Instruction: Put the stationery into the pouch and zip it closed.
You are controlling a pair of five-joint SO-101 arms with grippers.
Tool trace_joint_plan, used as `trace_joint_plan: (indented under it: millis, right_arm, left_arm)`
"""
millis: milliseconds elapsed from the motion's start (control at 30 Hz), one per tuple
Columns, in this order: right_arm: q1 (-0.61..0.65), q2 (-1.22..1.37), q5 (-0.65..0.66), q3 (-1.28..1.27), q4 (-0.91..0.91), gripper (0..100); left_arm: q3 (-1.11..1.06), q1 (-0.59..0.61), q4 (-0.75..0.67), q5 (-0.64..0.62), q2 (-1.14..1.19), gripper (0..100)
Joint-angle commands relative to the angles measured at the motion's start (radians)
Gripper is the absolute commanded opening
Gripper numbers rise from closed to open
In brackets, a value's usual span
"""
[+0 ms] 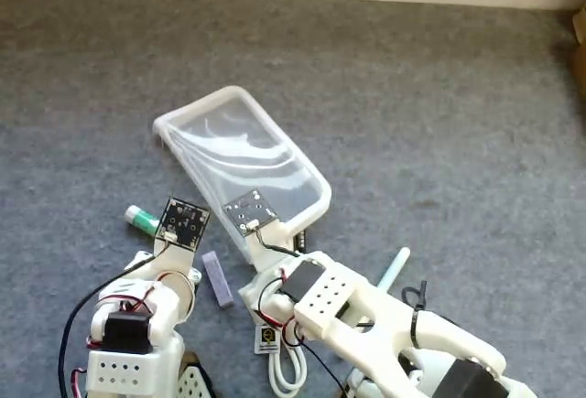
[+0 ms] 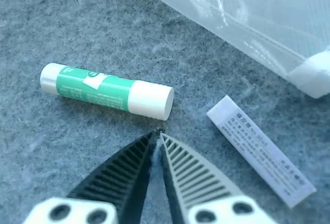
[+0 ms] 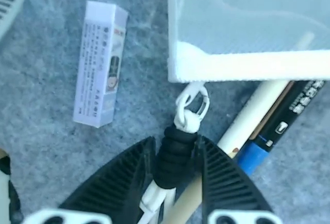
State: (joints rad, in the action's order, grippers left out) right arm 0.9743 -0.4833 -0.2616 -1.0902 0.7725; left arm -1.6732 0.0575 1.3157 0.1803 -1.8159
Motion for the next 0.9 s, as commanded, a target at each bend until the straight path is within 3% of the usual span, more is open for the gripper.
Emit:
trace_joint_plan:
  millis: [0,567,767,867]
  right_arm:
    - [0.010,0.012,0.000,0.031,0.016,13.0]
    - [0.004,0.013,0.009,0.030,0.051,12.9]
    - [-0.042,0.013,0.100,0.030,0.050,1.9]
    - [-0.044,0.013,0.100,0.030,0.048,1.7]
  left_arm:
    - [-0.024,0.004,0.003,-0.008,-0.008,1]
    - [-0.024,0.004,0.003,-0.008,-0.008,1]
    - [-0.024,0.004,0.003,-0.008,-0.008,1]
    - [-0.024,0.004,0.003,-0.008,-0.008,1]
